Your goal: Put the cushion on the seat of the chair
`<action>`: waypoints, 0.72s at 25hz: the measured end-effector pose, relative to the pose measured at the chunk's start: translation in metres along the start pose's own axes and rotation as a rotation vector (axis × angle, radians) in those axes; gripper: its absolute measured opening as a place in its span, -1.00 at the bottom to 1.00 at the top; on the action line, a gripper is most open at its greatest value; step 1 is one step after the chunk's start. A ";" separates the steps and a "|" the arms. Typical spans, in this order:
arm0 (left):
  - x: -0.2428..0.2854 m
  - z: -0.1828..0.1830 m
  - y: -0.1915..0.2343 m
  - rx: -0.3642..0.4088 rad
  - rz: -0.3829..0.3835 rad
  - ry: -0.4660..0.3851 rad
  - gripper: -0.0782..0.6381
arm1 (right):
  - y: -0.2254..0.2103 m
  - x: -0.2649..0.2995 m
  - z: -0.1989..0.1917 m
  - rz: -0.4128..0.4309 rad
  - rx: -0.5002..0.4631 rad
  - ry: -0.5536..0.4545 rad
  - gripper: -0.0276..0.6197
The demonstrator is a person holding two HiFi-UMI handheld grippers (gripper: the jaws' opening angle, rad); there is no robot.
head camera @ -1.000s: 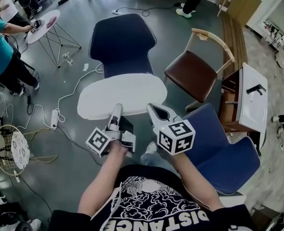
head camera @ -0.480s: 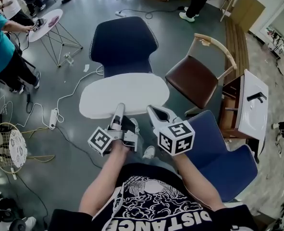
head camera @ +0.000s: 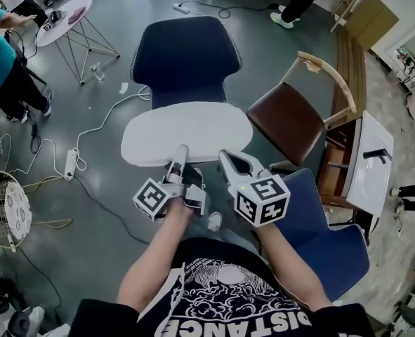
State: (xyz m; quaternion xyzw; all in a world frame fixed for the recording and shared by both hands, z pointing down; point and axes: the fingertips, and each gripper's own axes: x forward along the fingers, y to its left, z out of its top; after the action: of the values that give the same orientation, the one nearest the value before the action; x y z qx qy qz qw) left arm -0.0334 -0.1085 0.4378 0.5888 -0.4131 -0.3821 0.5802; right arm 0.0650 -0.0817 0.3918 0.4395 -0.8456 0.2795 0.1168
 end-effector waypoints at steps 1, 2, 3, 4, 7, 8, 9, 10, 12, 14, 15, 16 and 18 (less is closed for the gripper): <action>0.005 0.002 0.005 -0.004 0.004 -0.003 -0.65 | -0.004 0.006 0.000 0.000 0.002 0.007 -0.92; 0.011 0.005 0.009 -0.009 0.007 -0.006 -0.65 | -0.007 0.012 0.000 0.000 0.003 0.014 -0.92; 0.016 0.008 0.014 -0.014 0.009 -0.009 -0.65 | -0.011 0.019 0.000 0.001 0.003 0.021 -0.92; 0.022 0.010 0.019 -0.018 0.014 -0.012 -0.65 | -0.015 0.025 0.000 0.002 0.003 0.029 -0.92; 0.038 0.017 0.034 -0.031 0.027 -0.012 -0.65 | -0.024 0.045 0.000 -0.001 0.009 0.049 -0.92; 0.044 0.019 0.039 -0.036 0.028 -0.009 -0.65 | -0.027 0.051 -0.001 -0.003 0.010 0.056 -0.92; 0.049 0.022 0.043 -0.042 0.028 -0.006 -0.65 | -0.030 0.058 -0.001 -0.007 0.011 0.063 -0.92; 0.054 0.025 0.048 -0.047 0.027 -0.003 -0.65 | -0.032 0.065 -0.002 -0.010 0.010 0.072 -0.92; 0.062 0.029 0.058 -0.054 0.025 0.003 -0.65 | -0.037 0.077 -0.006 -0.017 0.009 0.088 -0.92; 0.070 0.032 0.071 -0.061 0.025 0.011 -0.65 | -0.043 0.088 -0.012 -0.024 0.014 0.104 -0.92; 0.074 0.032 0.077 -0.065 0.026 0.018 -0.65 | -0.047 0.093 -0.015 -0.028 0.019 0.112 -0.92; 0.078 0.032 0.084 -0.068 0.029 0.026 -0.65 | -0.050 0.097 -0.019 -0.032 0.026 0.119 -0.92; 0.085 0.032 0.097 -0.072 0.030 0.039 -0.65 | -0.056 0.105 -0.025 -0.039 0.039 0.131 -0.92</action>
State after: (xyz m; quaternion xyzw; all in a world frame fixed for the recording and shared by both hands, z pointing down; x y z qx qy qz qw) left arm -0.0362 -0.1982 0.5365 0.5687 -0.3966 -0.3762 0.6146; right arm 0.0477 -0.1646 0.4797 0.4386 -0.8220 0.3217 0.1686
